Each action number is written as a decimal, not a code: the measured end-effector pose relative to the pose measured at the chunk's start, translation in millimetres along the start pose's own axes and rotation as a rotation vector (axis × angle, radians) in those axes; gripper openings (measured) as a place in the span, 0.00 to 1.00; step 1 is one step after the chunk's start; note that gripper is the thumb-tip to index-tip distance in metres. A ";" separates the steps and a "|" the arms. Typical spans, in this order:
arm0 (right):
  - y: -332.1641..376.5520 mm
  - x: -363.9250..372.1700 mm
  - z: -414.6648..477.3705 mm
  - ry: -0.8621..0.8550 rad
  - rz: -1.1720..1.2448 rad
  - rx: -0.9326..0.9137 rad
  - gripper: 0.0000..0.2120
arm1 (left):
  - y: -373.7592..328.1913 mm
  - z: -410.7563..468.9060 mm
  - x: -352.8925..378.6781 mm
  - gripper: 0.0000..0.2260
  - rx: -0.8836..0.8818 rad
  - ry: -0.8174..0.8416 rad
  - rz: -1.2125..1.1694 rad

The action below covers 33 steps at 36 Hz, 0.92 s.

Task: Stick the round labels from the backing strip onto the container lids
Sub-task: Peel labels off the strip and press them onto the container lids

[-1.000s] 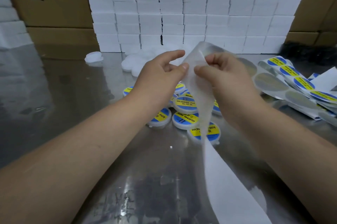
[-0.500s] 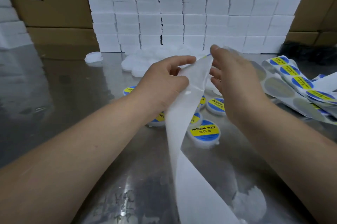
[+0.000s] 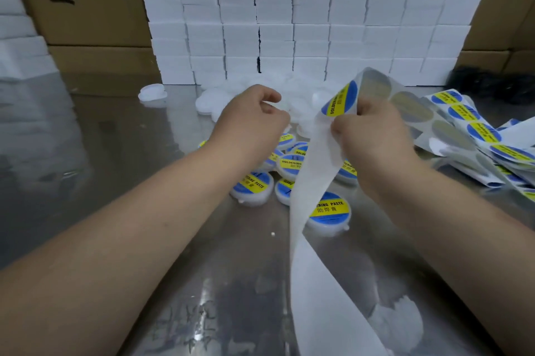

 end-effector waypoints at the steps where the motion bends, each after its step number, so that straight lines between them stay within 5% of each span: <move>1: -1.5 -0.1 0.9 0.000 -0.005 0.001 0.10 | 1.5 6.0 -4.8 0.08 -0.022 -0.047 -0.002; 7: -7.7 2.9 3.1 -0.007 -0.016 -0.003 0.13 | 12.4 47.4 -12.6 0.12 -0.061 -0.118 0.121; 18: -9.8 2.1 4.5 0.002 0.069 0.010 0.17 | 65.9 78.1 26.6 0.15 -0.079 0.361 0.999; 26: -11.6 9.1 1.2 0.037 0.088 0.008 0.20 | 79.8 79.9 16.3 0.12 -0.097 0.307 0.952; 33: -12.1 6.1 5.8 0.001 0.019 0.010 0.18 | 73.3 76.7 11.6 0.23 -0.107 0.142 0.785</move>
Point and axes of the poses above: each hand's wrist, its own z-axis towards the middle knuckle, its own x-axis out of the palm, y = z × x, the point moved 8 cm from there along z, towards the middle knuckle, and after that the axes turned 6 degrees about -y, right-handed, at the moved point
